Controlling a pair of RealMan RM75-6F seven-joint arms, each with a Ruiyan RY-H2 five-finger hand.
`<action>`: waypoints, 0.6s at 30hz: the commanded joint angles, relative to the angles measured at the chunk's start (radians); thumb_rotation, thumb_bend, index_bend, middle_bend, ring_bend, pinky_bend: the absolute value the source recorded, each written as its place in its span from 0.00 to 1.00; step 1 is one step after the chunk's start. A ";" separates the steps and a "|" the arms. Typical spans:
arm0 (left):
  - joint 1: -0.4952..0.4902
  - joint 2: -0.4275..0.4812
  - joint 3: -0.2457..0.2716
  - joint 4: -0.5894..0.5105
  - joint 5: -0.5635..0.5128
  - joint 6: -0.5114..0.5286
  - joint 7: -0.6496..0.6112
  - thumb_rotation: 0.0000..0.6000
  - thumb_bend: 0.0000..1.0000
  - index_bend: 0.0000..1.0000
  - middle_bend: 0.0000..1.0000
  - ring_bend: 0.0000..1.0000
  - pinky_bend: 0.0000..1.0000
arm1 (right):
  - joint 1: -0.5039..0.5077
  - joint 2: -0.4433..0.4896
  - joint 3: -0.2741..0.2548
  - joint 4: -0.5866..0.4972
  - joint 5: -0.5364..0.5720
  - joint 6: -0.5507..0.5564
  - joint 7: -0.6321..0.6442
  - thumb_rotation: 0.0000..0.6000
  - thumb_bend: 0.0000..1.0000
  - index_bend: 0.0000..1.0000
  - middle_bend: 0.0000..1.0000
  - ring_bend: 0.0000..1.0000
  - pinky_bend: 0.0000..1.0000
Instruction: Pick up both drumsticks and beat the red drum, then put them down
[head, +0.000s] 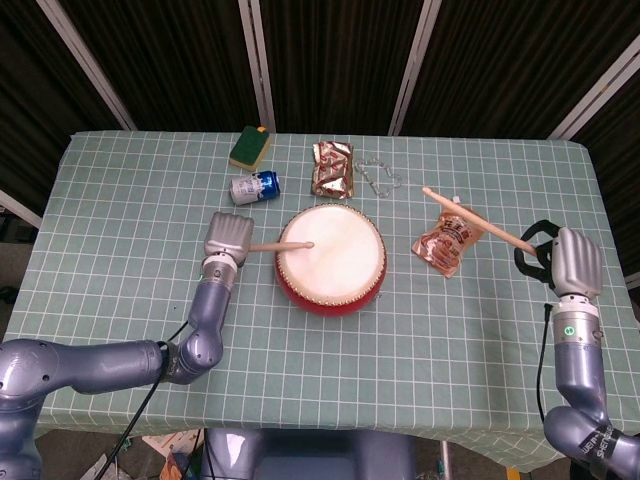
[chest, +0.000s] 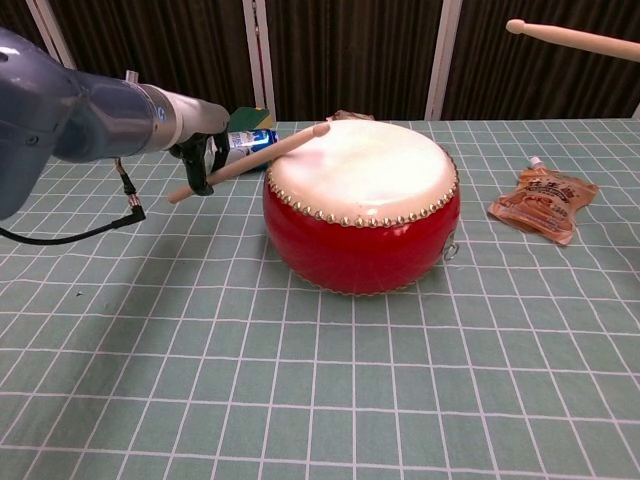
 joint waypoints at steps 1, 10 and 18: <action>0.012 0.090 -0.078 -0.116 0.324 0.036 -0.260 1.00 0.51 0.78 1.00 1.00 1.00 | -0.004 -0.002 -0.004 -0.004 -0.013 0.008 -0.003 1.00 0.69 0.97 1.00 1.00 1.00; 0.149 0.265 -0.111 -0.295 0.510 0.104 -0.477 1.00 0.51 0.78 1.00 1.00 1.00 | -0.008 -0.007 -0.009 -0.035 -0.063 0.036 -0.022 1.00 0.69 0.97 1.00 1.00 1.00; 0.257 0.417 -0.084 -0.386 0.565 0.098 -0.569 1.00 0.51 0.78 1.00 1.00 1.00 | 0.019 -0.027 -0.017 -0.086 -0.137 0.061 -0.085 1.00 0.69 0.97 1.00 1.00 1.00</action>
